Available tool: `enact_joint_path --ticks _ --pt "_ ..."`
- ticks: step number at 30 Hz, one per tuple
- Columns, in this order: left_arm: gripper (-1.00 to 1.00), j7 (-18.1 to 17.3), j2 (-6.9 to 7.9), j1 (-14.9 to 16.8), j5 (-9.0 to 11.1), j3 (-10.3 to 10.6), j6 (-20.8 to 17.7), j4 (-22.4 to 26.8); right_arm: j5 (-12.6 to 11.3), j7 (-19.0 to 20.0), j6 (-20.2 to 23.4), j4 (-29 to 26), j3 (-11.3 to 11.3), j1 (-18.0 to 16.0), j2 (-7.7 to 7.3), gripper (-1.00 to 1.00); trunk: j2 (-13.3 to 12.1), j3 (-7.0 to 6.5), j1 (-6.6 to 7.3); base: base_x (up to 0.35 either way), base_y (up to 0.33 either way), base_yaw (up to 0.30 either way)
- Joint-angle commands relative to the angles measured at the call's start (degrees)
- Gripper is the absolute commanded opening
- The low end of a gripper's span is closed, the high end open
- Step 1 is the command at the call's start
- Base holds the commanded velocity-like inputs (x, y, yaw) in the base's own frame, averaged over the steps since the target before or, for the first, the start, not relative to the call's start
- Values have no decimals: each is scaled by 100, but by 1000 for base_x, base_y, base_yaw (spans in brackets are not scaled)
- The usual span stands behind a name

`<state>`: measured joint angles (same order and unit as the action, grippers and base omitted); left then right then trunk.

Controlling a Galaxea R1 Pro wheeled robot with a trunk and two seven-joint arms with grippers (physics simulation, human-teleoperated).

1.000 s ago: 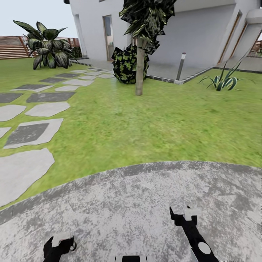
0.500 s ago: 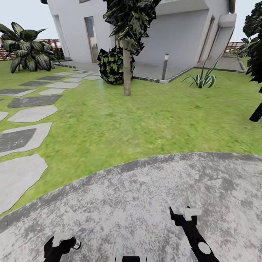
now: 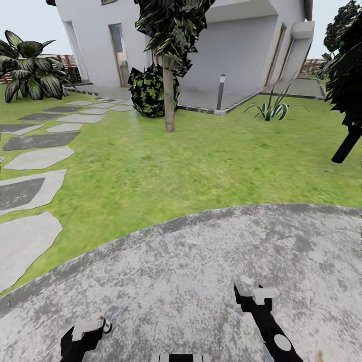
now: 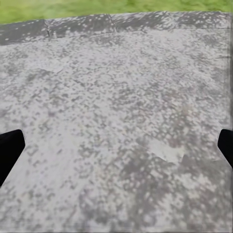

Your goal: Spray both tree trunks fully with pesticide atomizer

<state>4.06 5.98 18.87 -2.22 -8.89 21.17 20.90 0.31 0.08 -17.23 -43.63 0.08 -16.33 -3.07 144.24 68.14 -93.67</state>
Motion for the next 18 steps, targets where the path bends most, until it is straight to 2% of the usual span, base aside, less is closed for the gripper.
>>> enact_joint_path --ticks 1,9,18 --pt "100 15 -1 3 -24 -13 19 -4 2 1 -17 3 1 -2 -1 100 2 4 4 -185 0 -1" --pt "100 16 4 2 -24 -10 40 2 -1 1 -17 -2 0 -2 -1 100 2 4 4 -33 0 -126" --pt "100 7 11 3 -24 -13 37 2 -4 1 -18 -5 -1 -2 -1 100 14 203 -19 0 0 -16"
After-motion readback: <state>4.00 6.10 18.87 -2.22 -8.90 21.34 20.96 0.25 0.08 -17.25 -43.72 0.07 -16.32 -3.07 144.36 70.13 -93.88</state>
